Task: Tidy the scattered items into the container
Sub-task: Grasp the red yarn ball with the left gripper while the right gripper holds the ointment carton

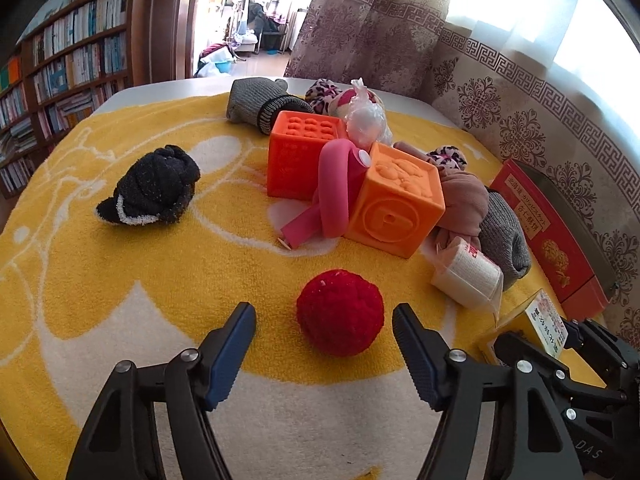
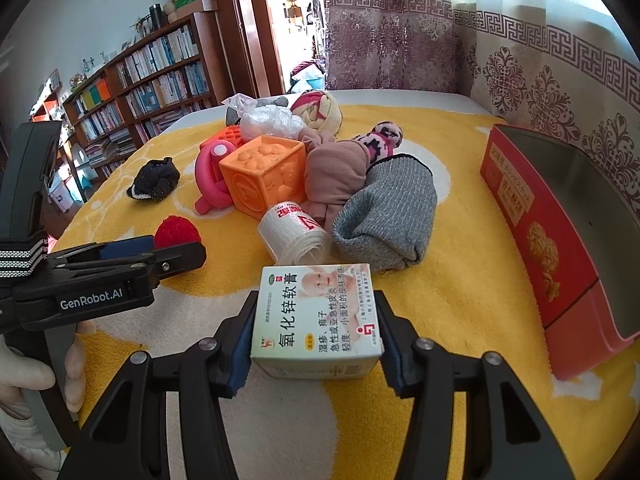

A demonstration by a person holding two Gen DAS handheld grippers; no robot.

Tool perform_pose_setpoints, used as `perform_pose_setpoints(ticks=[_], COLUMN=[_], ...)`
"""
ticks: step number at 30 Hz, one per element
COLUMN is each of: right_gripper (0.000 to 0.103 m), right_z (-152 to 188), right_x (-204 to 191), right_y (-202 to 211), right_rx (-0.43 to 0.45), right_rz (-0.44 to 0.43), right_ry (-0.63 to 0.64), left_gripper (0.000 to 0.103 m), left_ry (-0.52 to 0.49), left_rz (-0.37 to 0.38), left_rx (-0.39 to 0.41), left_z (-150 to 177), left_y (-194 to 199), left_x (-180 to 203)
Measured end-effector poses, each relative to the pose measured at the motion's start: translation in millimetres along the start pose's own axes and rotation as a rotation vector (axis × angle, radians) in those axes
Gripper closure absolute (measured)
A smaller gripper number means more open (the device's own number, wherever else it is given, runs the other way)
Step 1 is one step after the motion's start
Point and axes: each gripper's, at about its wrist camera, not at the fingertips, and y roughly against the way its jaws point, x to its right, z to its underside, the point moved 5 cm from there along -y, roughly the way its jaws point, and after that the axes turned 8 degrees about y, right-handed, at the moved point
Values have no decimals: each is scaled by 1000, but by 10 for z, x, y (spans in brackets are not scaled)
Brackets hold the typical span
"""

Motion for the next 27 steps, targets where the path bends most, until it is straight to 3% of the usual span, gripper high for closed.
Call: perform_pose_setpoints(ticks=[1, 4, 14, 27], right_gripper=[46, 46, 46, 46], right_z=[1, 4, 2, 3], right_x=[1, 5, 17, 22], right_y=[4, 13, 35, 55], right_rx=[2, 6, 14, 21], right_rz=[-2, -4, 2, 10], right_ry=[-2, -5, -7, -10], left_gripper=[49, 64, 64, 64], left_ry=[-6, -13, -60, -68], left_rz=[3, 4, -111, -129], left_rx=[-1, 5, 94, 117], left_z=[5, 9, -21, -20], left_y=[-3, 9, 144, 192], left_x=[14, 35, 42, 41])
